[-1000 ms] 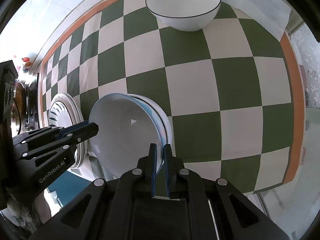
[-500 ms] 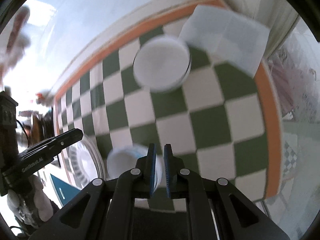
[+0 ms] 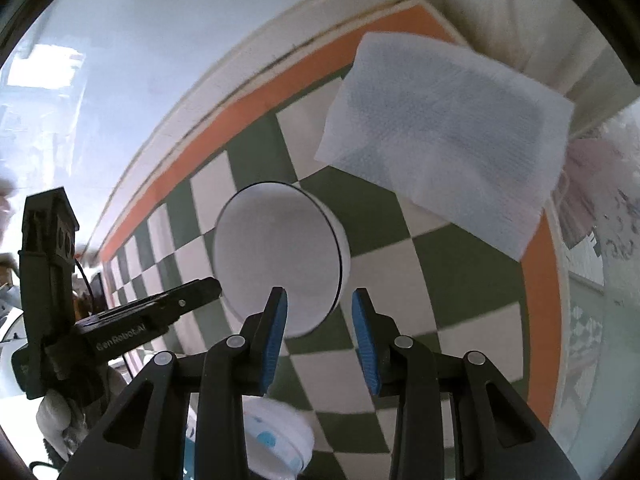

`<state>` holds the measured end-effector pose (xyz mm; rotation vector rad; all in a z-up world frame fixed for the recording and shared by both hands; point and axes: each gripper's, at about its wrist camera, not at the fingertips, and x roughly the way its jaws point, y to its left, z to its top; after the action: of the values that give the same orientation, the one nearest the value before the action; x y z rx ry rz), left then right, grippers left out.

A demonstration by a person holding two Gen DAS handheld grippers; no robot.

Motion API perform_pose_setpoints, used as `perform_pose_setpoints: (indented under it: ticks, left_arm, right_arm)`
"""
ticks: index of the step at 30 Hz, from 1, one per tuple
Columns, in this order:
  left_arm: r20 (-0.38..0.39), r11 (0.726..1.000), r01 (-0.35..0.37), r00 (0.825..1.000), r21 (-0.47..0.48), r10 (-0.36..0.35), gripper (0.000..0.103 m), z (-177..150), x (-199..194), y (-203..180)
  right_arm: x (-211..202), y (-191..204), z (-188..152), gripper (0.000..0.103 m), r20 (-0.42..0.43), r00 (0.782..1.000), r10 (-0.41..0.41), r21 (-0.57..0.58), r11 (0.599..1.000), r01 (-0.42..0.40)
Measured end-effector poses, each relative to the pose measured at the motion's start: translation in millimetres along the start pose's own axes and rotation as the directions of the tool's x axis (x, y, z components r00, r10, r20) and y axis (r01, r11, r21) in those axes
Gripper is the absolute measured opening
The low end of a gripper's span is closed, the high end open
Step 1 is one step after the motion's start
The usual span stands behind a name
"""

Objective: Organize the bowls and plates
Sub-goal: 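Open both tools and lift them away from the bowl stack, then grasp the black-rimmed white bowl with the left tool while the right tool grips it too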

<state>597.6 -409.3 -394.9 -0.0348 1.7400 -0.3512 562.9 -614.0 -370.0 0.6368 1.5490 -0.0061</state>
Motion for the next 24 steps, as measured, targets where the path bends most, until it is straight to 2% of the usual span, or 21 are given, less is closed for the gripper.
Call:
perform_pose_setpoints:
  ticks: [4, 6, 7, 16, 24]
  left_arm:
    - [-0.01, 1.0, 0.007, 1.0, 0.015, -0.007, 0.014, 1.0, 11.8, -3.9]
    - [-0.004, 1.0, -0.004, 1.0, 0.031, 0.004, 0.01, -0.5, 12.1, -8.4]
    - [0.001, 0.999, -0.009, 1.0, 0.042, 0.009, 0.01, -0.9, 11.7, -10.9]
    - [0.019, 0.998, -0.022, 1.0, 0.052, 0.022, 0.009, -10.5, 4.7, -18.0]
    - [0.052, 0.998, -0.022, 0.998, 0.063, 0.019, 0.009, -21.6, -11.1, -16.9]
  right_arm:
    - [23.4, -2.8, 9.7, 0.034, -0.037, 0.997, -0.061, -0.017, 0.998, 0.061]
    - [30.0, -4.2, 11.0, 0.013, -0.043, 0.997, -0.07, -0.019, 0.997, 0.069]
    - [33.2, -4.4, 11.4, 0.012, -0.051, 0.996, -0.077, -0.024, 0.997, 0.075]
    - [33.4, 6.0, 2.8, 0.01, -0.035, 0.993, -0.112, -0.076, 0.991, 0.109]
    - [21.8, 15.8, -10.2, 0.01, -0.009, 0.994, -0.109, -0.096, 0.99, 0.108]
